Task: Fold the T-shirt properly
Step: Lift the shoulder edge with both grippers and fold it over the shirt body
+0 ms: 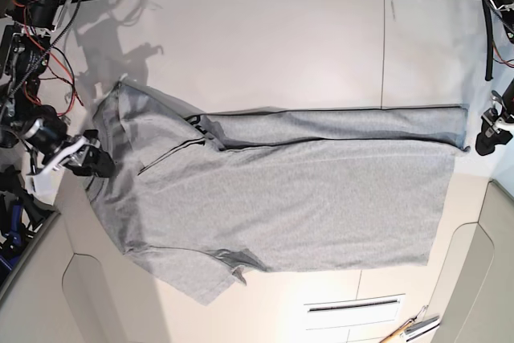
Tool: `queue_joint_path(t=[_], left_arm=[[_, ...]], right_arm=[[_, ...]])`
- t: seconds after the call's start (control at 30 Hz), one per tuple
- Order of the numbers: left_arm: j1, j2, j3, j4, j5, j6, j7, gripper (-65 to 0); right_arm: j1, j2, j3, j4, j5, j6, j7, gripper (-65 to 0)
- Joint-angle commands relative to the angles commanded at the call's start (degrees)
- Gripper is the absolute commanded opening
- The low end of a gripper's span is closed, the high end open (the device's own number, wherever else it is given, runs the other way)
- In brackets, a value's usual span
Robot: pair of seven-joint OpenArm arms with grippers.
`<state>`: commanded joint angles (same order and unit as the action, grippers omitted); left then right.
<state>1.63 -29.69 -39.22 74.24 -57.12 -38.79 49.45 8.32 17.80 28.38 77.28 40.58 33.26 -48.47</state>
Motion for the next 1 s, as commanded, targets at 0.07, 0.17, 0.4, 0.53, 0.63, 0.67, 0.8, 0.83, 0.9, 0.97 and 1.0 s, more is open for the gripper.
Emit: queue_joint_path(t=[0.07,0.17,0.4,0.53,0.63,0.67,0.8,0.83,0.9,0.97,1.0], left_arm=[[1.33,0.31,0.00,0.00,-0.52,-0.02,-0.07,-29.8],[4.11,0.74,0.15,-0.02,-0.39,0.00,-1.22,-21.6],[5.55,3.23,2.19,-0.13,2.12,0.00,-3.96,-20.9],[5.51,3.72,6.29,-0.17,7.80,1.22,-7.69,-20.9],[4.85,4.76,6.60,-0.17,9.70,2.60,-9.18,-20.9],[4.90,4.98,6.60,-0.17,9.86,2.54,-9.18,-20.9],[5.05,5.22,6.64,-0.17,10.21,2.54,-9.18,-21.8],[5.05,5.22,6.64,-0.17,10.23,2.54,-9.18,-24.9],[5.05,5.22,6.64,-0.17,10.23,2.54,-9.40,-42.1],[5.03,5.20,6.64,-0.17,10.27,2.54,-10.51,-61.0],[5.03,5.14,6.64,-0.17,10.25,2.54,-11.26,-65.0]], right_arm=[[-2.60,0.33,3.30,0.00,1.29,0.00,0.04,-31.4],[-7.17,0.61,5.88,-0.02,3.26,-0.02,0.09,-31.4],[-12.15,-0.28,5.73,-0.24,5.51,-0.02,1.09,-23.0],[-12.13,-1.68,4.74,-0.26,6.23,0.00,1.07,-23.0],[-12.13,-2.62,1.70,-0.26,6.14,0.00,1.14,-23.0],[-12.13,-2.82,0.50,-0.26,6.14,0.00,1.40,-23.0],[-11.65,-4.20,-2.43,-0.26,4.37,-0.44,4.35,-23.0],[-11.67,-4.50,-2.64,-0.26,4.35,-0.50,5.27,-23.2],[-11.65,-4.66,-2.64,-0.26,4.35,-0.48,5.42,-30.4],[-11.65,-4.61,-2.62,-0.24,3.37,-0.44,6.27,-46.0],[-11.65,-4.61,-2.62,-0.24,2.62,-0.42,7.28,-55.2]])
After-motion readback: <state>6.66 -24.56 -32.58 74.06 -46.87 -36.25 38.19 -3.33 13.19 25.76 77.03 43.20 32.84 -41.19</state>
